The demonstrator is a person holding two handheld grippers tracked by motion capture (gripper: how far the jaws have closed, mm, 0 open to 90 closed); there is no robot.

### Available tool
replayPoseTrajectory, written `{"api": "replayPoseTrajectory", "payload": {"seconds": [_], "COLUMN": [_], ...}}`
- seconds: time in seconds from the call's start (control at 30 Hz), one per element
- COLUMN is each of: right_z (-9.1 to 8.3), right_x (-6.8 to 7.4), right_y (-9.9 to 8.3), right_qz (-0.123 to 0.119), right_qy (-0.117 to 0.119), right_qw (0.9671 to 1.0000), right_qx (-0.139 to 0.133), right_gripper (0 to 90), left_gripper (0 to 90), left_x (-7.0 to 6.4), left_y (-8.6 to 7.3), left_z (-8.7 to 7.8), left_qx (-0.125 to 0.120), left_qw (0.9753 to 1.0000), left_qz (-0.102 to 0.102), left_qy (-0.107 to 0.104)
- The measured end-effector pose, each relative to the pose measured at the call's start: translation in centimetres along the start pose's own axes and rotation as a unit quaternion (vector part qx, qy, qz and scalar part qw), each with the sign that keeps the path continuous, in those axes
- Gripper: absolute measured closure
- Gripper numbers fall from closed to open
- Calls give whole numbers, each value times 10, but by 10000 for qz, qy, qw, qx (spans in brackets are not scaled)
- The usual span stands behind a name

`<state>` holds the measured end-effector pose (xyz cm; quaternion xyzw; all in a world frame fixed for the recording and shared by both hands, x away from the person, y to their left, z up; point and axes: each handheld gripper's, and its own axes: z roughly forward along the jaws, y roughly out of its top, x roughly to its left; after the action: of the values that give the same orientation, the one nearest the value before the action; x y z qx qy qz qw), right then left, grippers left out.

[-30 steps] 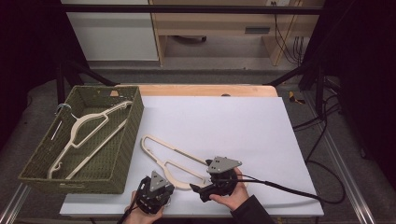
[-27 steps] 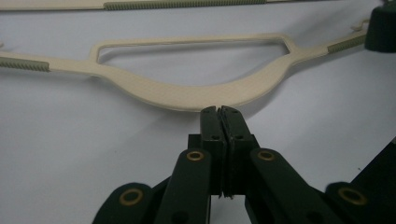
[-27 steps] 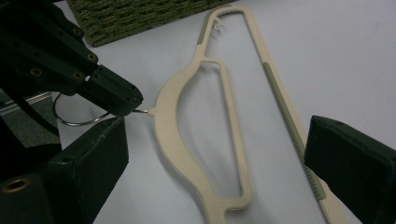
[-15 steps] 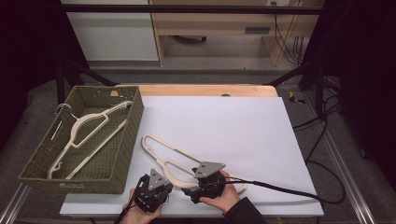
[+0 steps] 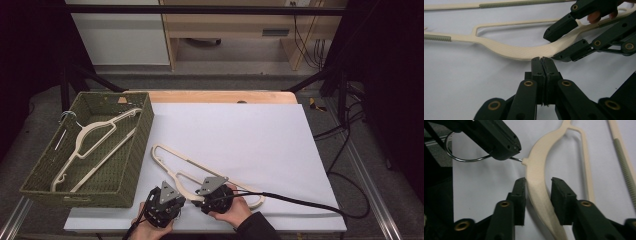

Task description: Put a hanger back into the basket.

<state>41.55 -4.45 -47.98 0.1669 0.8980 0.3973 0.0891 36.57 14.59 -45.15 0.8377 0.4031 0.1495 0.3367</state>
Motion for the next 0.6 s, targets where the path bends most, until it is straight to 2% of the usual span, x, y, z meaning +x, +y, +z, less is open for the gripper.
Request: {"api": "replayPoseTrajectory", "payload": {"seconds": [0.27,0.37,0.43,0.5,0.6], "right_z": [0,-1,-1,-1,-4], "right_x": [0,0,1,1,1], "right_y": [0,0,0,0,1], "right_qz": [-236,-213,-251,-284,-291], "right_qy": [87,118,123,133,123], "right_qw": [9996,9997,9995,9994,9994], "right_qx": [91,74,135,123,109], "right_gripper": [706,715,723,726,727], "left_gripper": [877,770,770,762,777], "left_x": [0,1,1,0,2], "left_y": [-2,-5,-6,-6,-5], "left_z": [3,11,13,14,12], "left_qx": [-6,117,183,160,134], "left_qw": [10000,9998,9997,9998,9996], "left_qz": [13,-96,-89,-69,-135], "left_qy": [-7,-97,-169,-139,-227]}}
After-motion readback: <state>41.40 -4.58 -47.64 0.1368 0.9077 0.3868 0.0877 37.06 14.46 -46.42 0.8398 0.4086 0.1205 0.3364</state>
